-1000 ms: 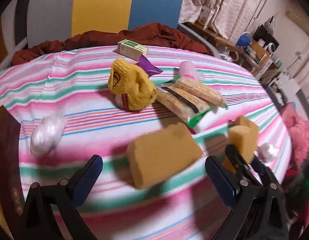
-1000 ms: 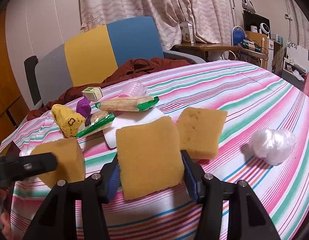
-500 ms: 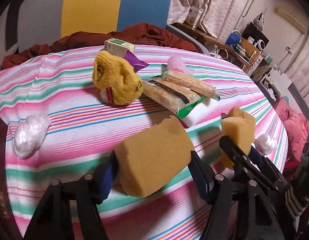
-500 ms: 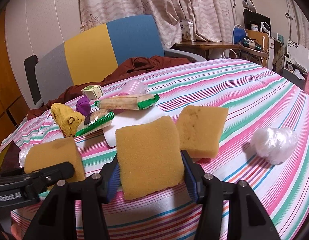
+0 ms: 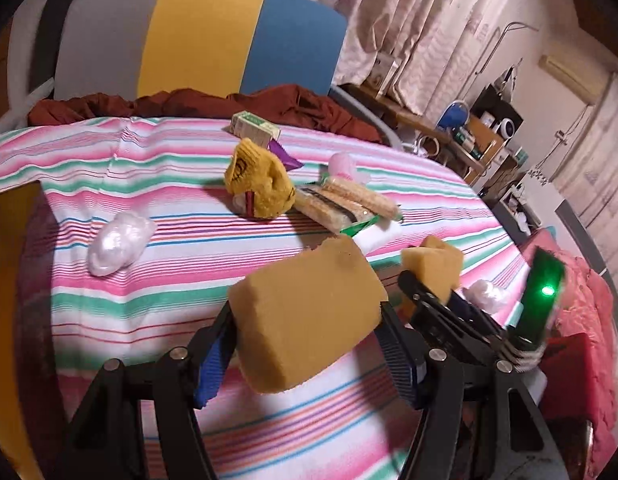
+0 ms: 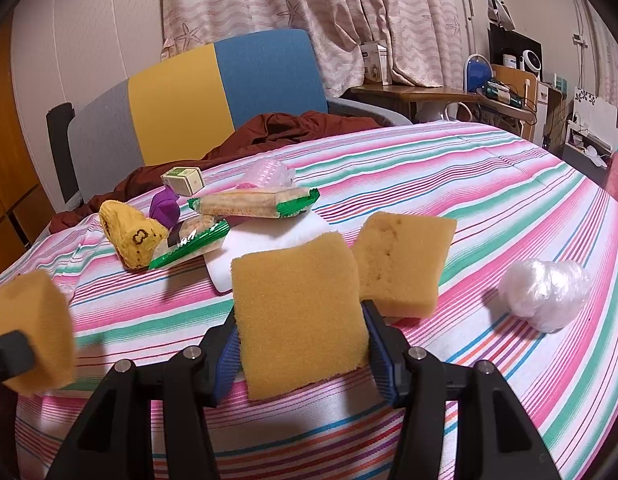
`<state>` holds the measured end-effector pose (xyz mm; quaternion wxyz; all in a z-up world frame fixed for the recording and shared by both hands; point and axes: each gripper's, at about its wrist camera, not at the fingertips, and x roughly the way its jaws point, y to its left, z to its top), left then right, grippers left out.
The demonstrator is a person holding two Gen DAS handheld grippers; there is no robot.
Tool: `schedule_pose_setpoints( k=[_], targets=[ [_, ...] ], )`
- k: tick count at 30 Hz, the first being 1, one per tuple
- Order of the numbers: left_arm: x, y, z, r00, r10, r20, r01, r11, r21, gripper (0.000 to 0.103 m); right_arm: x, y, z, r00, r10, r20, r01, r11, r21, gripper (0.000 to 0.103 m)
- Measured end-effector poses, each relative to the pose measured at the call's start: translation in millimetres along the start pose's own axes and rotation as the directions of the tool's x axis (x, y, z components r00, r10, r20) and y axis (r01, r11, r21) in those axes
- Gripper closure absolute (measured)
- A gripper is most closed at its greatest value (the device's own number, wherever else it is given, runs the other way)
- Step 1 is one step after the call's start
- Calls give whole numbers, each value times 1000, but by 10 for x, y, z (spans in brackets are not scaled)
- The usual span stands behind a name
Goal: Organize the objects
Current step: 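Carry both sponges to the gold tray and release them inside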
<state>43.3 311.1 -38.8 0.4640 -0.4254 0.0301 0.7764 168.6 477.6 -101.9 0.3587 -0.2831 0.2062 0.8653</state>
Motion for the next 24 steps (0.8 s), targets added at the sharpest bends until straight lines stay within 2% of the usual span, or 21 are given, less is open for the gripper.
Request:
schedule_pose_setpoints(
  k=[6, 12, 19, 24],
  targets=[
    [-382, 243, -32, 998, 41, 57, -39, 999, -28, 35, -13, 33, 0, 1000, -10, 8, 10, 1000, -8, 48],
    [-725, 701, -84, 989, 114, 98, -100, 986, -133, 34, -67, 85, -5, 999, -33, 32, 33, 999, -28, 48],
    [-970, 1248, -200, 975, 195, 105, -163, 952, -258, 34, -203, 200, -12, 995, -18, 96, 27, 996, -87, 48],
    [-1085, 1626, -278, 966, 247, 78, -207, 917, -341, 32, -269, 322, -30, 992, -14, 123, 32, 989, -146, 48]
  ],
)
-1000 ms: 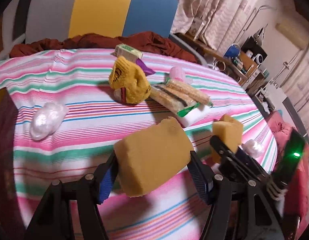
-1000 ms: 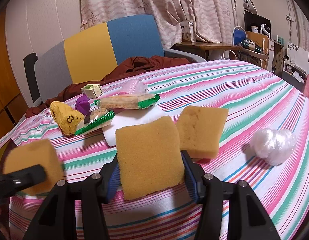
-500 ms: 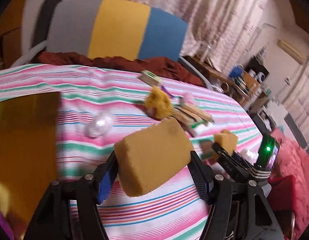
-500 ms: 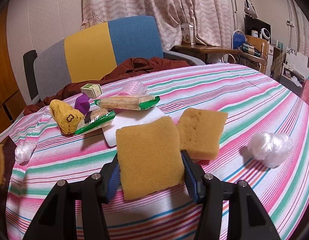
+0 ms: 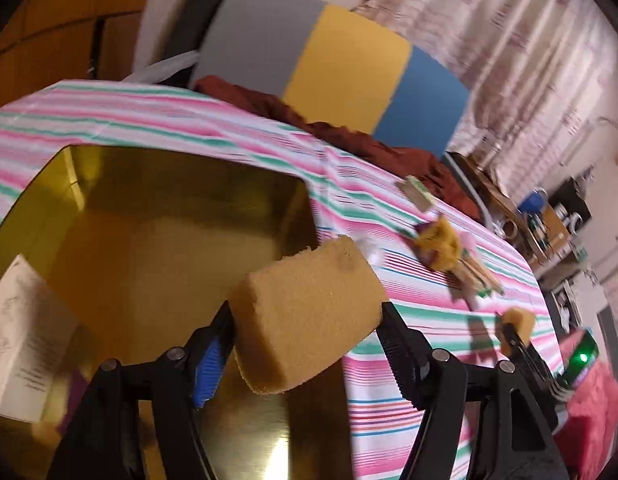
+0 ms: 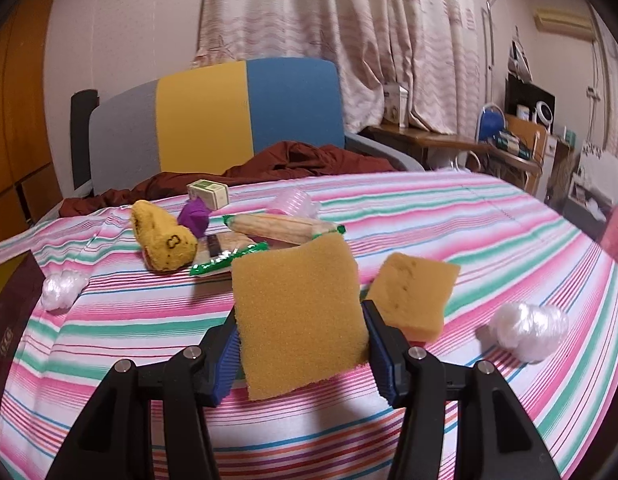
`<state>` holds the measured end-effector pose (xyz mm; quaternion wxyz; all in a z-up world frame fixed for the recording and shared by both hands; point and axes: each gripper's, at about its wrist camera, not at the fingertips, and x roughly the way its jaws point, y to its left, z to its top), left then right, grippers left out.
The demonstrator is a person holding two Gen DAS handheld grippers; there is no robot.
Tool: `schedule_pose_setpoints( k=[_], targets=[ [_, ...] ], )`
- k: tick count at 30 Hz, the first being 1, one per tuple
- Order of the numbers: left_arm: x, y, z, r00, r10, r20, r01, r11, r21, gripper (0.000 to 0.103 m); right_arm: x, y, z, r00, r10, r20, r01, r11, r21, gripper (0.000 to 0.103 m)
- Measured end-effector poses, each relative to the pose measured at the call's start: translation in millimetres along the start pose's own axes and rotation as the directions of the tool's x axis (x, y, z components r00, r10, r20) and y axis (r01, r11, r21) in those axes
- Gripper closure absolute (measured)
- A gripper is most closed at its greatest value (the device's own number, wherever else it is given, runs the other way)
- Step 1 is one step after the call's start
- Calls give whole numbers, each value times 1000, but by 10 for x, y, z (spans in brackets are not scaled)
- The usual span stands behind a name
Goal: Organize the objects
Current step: 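Carry both sponges to the gold tray and release them inside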
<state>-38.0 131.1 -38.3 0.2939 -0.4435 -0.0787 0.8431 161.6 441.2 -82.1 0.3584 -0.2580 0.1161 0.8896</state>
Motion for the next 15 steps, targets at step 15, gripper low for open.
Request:
schedule_pose_setpoints(
  k=[15],
  targets=[
    [48, 703, 43, 994, 86, -66, -96, 980, -177, 13, -671, 749, 31, 963, 267, 29, -267, 964, -19, 48]
  ],
)
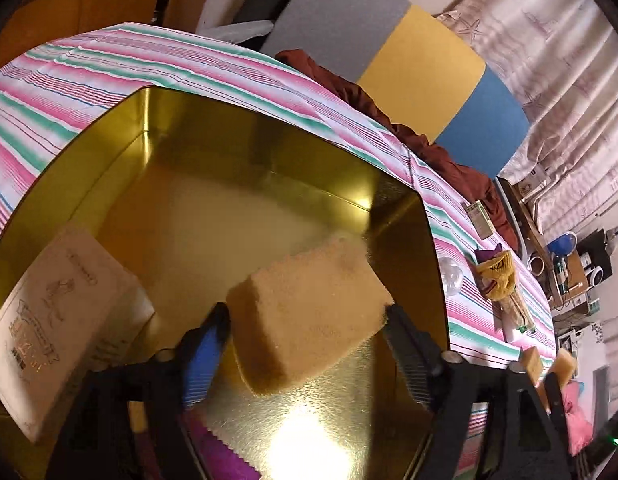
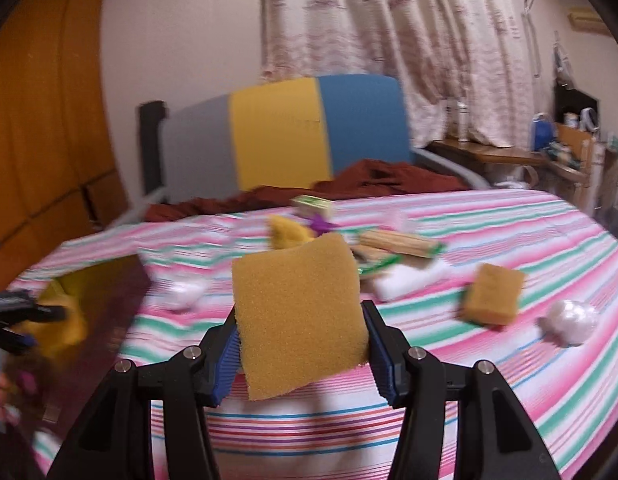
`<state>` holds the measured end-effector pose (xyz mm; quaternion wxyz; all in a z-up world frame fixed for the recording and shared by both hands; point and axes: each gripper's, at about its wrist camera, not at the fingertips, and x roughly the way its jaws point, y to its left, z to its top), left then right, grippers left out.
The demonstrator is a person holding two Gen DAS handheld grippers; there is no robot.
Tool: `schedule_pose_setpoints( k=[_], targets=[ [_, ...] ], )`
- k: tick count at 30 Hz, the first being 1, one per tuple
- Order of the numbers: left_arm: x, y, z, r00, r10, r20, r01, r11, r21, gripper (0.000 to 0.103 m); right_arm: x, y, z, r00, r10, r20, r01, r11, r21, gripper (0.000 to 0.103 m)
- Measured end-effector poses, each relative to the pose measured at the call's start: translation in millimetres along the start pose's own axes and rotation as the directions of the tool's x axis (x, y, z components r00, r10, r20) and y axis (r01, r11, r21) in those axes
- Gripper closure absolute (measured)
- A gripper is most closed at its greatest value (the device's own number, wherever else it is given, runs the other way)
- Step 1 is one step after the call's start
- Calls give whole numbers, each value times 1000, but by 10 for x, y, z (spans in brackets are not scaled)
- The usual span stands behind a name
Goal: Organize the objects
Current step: 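Carry both sponges to the gold tray and release them inside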
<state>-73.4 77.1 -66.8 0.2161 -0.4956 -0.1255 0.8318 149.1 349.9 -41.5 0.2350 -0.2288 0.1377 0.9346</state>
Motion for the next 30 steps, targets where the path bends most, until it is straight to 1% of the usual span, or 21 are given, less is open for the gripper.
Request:
schedule_pose_setpoints(
  k=[2, 3, 5, 7, 8, 12, 13, 16, 18, 21, 25, 30],
  targets=[
    [-59, -39, -15, 1000, 24, 20, -24, 999, 22, 5, -41, 177, 38, 998, 65, -6, -65, 998, -8, 48],
    [-95, -61, -21, 999, 34, 35, -35, 999, 36, 4, -59, 270, 50, 996, 90, -9, -90, 996, -17, 48],
    [-188, -102, -37, 994, 76, 76, -81, 995, 66, 2, -86, 448, 65, 991, 135, -23, -136, 990, -40, 48],
    [-272, -94, -37, 987, 112, 111, -120, 990, 72, 0, -101, 622, 56, 982, 185, -42, -187, 981, -50, 48],
    [-333, -66, -39, 984, 117, 131, -126, 990, 64, 0, -105, 675, 54, 977, 206, -52, -209, 977, -52, 48],
    [-560, 86, -53, 974, 126, 189, -130, 991, 10, 0, -104, 951, 6, 947, 297, -121, -306, 950, -62, 48],
    [-590, 111, -59, 972, 132, 196, -136, 991, 7, 0, -92, 1048, -19, 934, 325, -151, -338, 939, -68, 48],
    [-631, 166, -58, 967, 166, 196, -170, 985, 3, 0, -82, 1257, -83, 909, 368, -196, -391, 915, -96, 48],
    [-654, 219, -51, 966, 171, 193, -173, 985, -6, 0, -90, 1396, -118, 898, 385, -213, -415, 902, -120, 48],
    [-709, 291, -53, 963, 180, 200, -179, 984, -24, 0, -71, 1598, -154, 874, 418, -249, -460, 877, -142, 47],
    [-789, 382, -37, 964, 174, 203, -166, 984, -56, 0, 41, 1867, -239, 850, 418, -319, -485, 858, -169, 47],
    [-875, 470, -26, 960, 183, 213, -170, 982, -79, 0, 206, 2091, -378, 842, 368, -396, -470, 859, -203, 46]
  ],
)
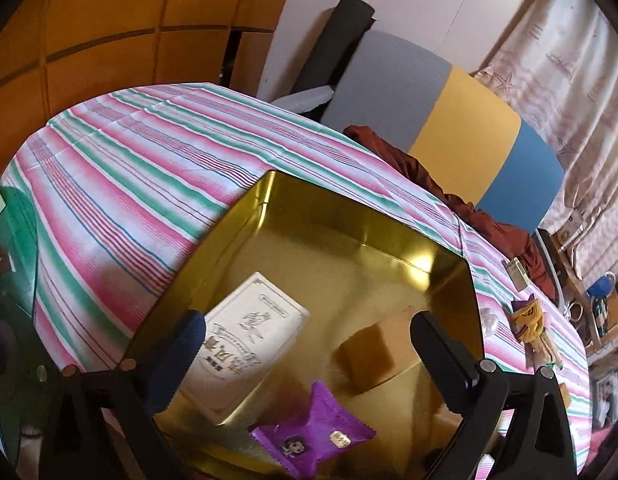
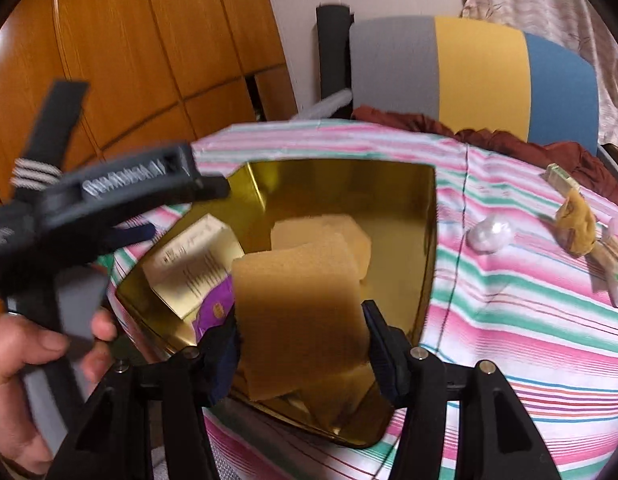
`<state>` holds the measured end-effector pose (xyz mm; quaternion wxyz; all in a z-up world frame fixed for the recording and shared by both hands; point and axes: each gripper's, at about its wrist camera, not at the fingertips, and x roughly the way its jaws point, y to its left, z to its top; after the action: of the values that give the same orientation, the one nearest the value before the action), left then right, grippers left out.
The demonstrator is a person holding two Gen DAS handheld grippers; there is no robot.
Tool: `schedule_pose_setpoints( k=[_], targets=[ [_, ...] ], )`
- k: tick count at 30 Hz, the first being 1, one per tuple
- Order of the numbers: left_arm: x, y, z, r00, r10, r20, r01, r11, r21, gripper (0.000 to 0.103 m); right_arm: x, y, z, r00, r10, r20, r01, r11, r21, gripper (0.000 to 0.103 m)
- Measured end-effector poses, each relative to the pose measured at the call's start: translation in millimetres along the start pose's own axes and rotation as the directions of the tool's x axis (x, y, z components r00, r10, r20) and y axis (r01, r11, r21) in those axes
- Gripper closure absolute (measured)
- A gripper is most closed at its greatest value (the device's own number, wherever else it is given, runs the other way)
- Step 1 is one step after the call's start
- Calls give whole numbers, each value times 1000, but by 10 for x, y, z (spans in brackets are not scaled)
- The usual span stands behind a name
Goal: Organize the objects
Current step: 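Carry both sponges to the gold tray and release them inside, then move the right gripper to the white bubble-wrap bundle and grasp it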
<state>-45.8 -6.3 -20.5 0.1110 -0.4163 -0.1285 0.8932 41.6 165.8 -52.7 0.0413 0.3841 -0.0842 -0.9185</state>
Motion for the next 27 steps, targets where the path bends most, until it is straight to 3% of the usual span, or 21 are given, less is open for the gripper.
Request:
schedule_pose_setpoints(
  k=[4, 7, 10, 15, 20, 27],
  targets=[
    [-19, 73, 0, 1000, -3, -7, 3, 1000, -21, 0, 114, -5, -27, 999, 9, -48, -9, 1000, 16, 45],
    [-10, 100, -23, 1000, -6, -16, 5, 999, -38, 0, 90, -63, -32, 998, 39, -47, -37, 998, 47, 37],
    [-10, 82, -42, 1000, -9, -17, 9, 999, -37, 0, 31, -129, 0, 997, 65, -35, -62, 994, 90, 22],
    [-54, -36, -51, 1000, -19, -7, 19, 1000, -10, 0, -237, -332, 44, 995, 79, 66, -89, 981, 170, 21],
    [-56, -214, -107, 998, -52, -21, 52, 998, 28, 0, -470, -601, 84, 992, 2, 129, -33, 970, 239, 21],
    [-53, -597, -282, 986, -152, -65, 159, 980, 116, 0, -575, -1077, -69, 989, -96, 110, 50, 930, 365, 21]
  ],
)
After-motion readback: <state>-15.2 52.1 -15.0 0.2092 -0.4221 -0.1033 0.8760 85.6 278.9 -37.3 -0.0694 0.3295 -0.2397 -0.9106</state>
